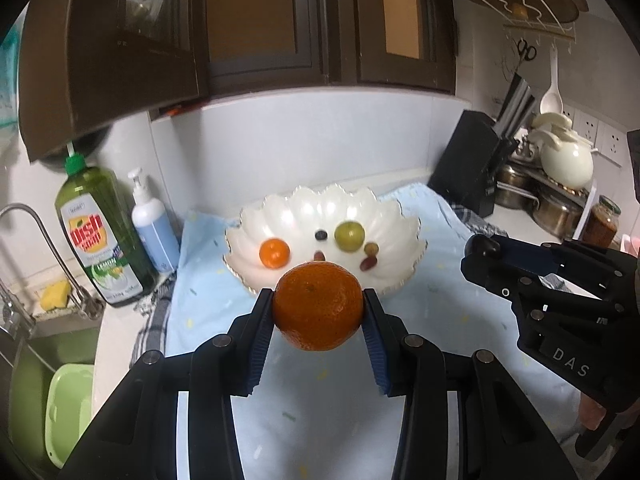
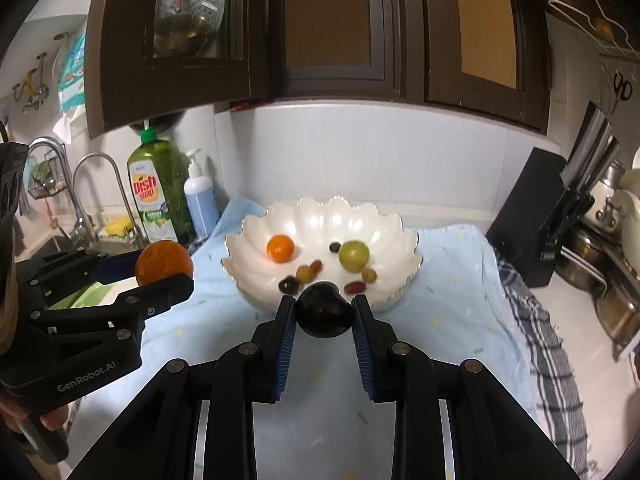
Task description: Organize fruits
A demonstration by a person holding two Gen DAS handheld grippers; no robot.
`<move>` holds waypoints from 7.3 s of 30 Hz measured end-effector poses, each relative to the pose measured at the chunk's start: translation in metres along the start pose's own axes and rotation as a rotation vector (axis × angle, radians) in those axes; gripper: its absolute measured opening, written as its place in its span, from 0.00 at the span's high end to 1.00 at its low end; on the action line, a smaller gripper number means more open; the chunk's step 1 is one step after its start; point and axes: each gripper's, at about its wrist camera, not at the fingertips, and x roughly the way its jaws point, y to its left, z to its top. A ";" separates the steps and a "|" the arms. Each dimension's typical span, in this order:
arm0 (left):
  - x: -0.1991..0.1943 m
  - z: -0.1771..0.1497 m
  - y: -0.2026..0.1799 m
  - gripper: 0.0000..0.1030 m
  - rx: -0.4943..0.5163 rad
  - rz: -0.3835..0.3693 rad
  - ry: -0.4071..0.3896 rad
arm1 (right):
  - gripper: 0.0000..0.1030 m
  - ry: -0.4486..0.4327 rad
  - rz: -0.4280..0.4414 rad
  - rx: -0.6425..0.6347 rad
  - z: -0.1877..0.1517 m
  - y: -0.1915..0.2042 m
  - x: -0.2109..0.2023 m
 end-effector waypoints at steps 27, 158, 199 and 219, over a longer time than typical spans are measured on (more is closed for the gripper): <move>0.098 0.073 0.017 0.59 -0.032 0.035 0.000 | 0.71 0.027 0.011 -0.016 0.068 -0.039 0.111; -0.315 -0.123 -0.110 0.00 -0.053 0.239 -0.189 | 0.11 -0.194 -0.094 0.043 -0.125 0.037 -0.313; -0.336 -0.123 -0.128 0.00 -0.042 0.236 -0.221 | 0.10 -0.228 -0.102 0.042 -0.132 0.030 -0.344; -0.331 -0.122 -0.124 0.00 -0.042 0.227 -0.212 | 0.11 -0.223 -0.099 0.041 -0.131 0.030 -0.343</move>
